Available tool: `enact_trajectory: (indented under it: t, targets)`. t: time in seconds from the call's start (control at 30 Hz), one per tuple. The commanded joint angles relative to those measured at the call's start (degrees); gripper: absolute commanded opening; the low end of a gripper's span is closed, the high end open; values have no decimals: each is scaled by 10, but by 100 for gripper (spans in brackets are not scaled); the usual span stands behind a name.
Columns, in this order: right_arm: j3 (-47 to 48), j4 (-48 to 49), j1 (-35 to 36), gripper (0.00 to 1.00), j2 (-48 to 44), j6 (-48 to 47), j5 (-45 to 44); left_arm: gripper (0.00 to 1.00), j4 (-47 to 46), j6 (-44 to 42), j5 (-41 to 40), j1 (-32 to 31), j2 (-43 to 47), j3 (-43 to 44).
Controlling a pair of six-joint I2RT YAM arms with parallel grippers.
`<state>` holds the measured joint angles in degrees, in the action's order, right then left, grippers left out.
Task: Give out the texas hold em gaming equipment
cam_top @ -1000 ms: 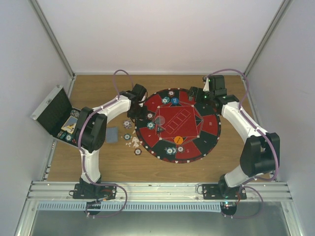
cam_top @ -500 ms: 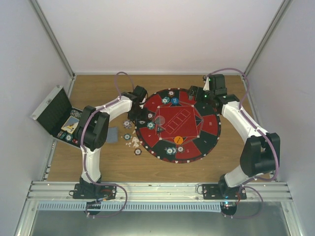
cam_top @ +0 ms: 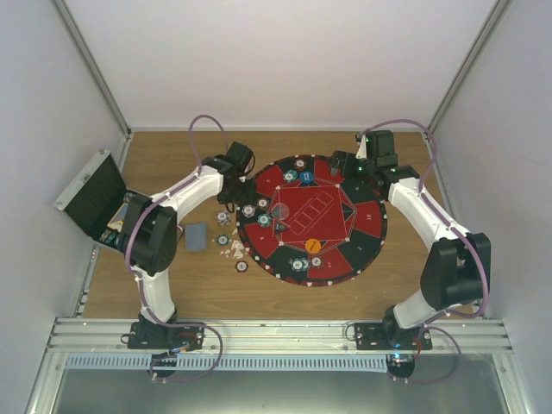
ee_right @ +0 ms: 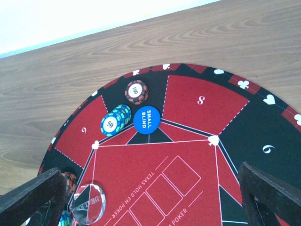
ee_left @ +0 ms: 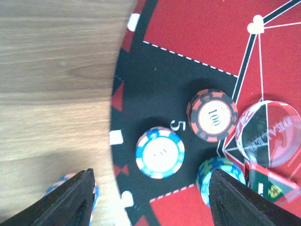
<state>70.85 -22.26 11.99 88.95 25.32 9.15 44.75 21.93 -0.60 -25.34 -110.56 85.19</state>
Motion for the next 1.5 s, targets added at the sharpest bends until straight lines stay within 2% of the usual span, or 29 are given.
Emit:
enact_trajectory:
  t: [0.0,0.23,0.43,0.87,1.17,1.47]
  targets:
    - [14,3,5,99,8,-7,6,70,17,14,-41,14,63,-43]
    - [14,5,7,100,12,-7,15,84,20,26,-44,38,85,-91]
    - [13,5,7,100,9,-6,14,86,0,33,-33,47,83,-127]
    - [14,1,8,100,10,-5,11,67,-25,29,-26,56,71,-141]
    - [20,-1,9,100,18,-7,11,66,-26,29,-26,57,57,-143]
    - [27,-6,9,100,25,-10,11,58,-25,28,-34,57,50,-143]
